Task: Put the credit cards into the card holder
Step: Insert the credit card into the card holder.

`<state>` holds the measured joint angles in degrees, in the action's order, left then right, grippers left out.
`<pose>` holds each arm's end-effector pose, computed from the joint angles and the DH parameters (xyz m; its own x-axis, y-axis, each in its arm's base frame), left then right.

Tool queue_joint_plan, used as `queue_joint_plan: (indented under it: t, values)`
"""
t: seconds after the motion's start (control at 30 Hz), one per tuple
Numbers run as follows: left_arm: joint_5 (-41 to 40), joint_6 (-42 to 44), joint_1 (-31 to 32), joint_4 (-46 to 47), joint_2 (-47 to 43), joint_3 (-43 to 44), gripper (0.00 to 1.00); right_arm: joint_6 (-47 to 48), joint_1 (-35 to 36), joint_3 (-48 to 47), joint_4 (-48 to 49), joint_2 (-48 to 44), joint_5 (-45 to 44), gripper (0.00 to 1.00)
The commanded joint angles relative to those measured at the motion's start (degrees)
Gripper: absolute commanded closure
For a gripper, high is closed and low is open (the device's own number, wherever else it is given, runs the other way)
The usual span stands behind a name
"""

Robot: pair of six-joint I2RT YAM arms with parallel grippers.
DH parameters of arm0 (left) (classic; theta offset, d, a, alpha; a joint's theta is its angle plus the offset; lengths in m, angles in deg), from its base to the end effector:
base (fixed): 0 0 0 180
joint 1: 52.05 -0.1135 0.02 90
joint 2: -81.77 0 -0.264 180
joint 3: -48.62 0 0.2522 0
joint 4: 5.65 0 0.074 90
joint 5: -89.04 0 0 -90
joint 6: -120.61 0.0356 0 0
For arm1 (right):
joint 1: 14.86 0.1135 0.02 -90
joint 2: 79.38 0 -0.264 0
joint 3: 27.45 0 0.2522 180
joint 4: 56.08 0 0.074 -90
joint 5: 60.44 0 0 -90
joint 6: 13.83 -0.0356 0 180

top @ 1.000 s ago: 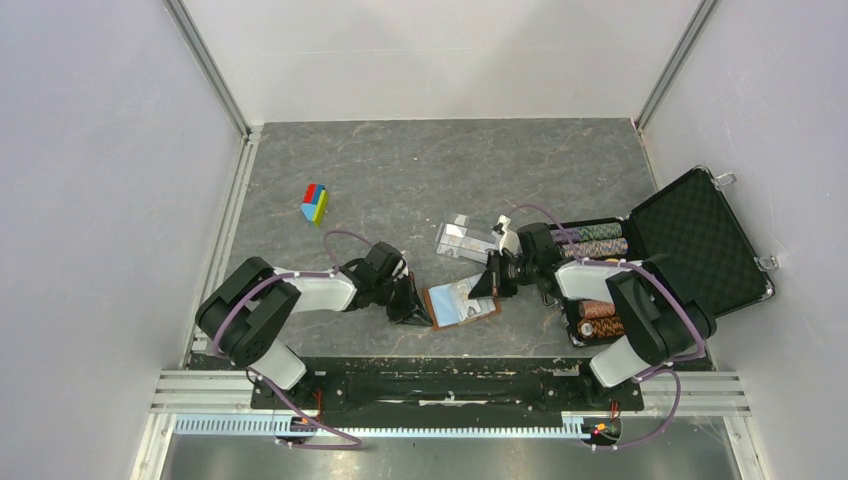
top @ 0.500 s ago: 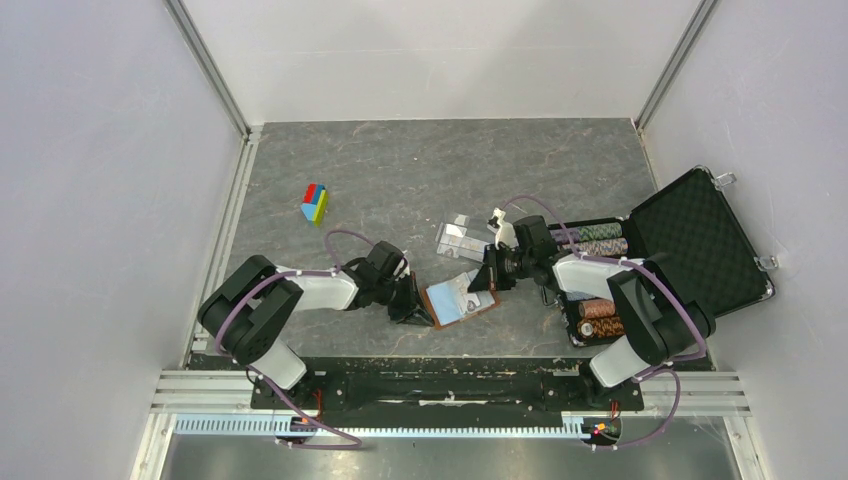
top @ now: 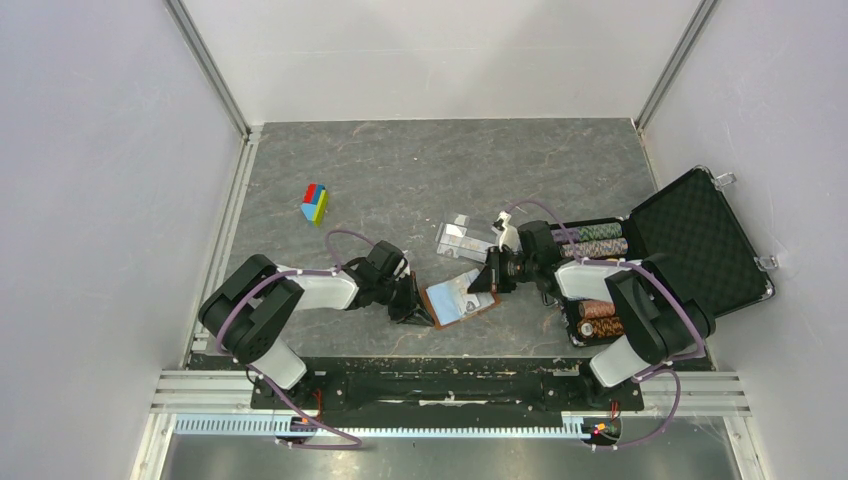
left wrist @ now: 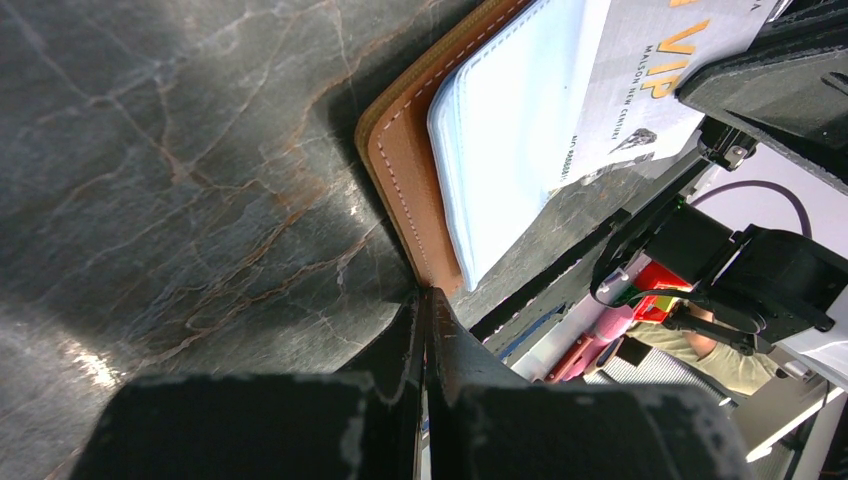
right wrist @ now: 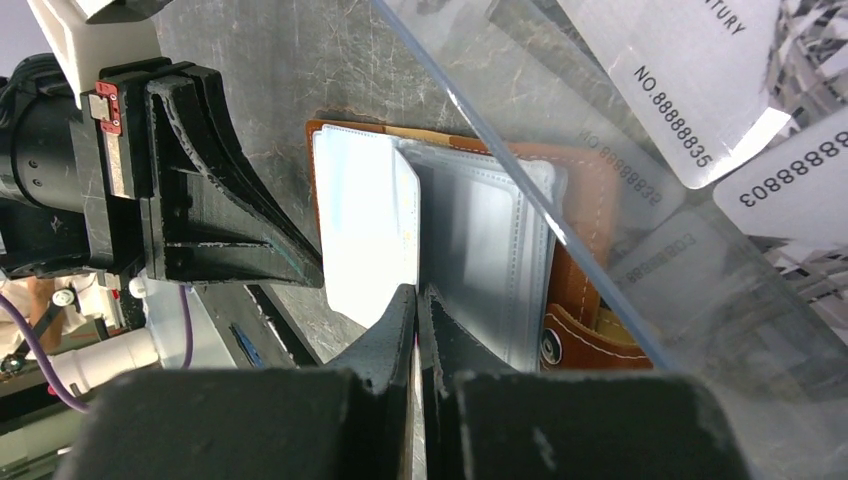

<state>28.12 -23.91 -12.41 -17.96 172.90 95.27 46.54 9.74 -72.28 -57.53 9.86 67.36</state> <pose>0.1913 -0.1809 0.1128 -0.9949 -0.0999 0.0132 -0.0821 0.7267 -0.6820 0.2344 0.1313 0.1277 -0.9217 0.0077 -0.3879 -0.3007 0.6177 0.7266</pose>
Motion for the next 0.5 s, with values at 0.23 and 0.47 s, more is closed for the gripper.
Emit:
queue_joint_plan:
  t: [0.23,0.47]
  values:
    - [-3.33,2.23,0.35,-0.30,0.70,-0.97,0.98,5.04,-0.66,-4.05,-7.18,-4.00,-8.37,1.00]
    - [-3.19,2.23,0.44,-0.27,0.95,-0.80,0.98,3.98,-0.71,-2.39,-4.12,-5.01,-8.60,1.00]
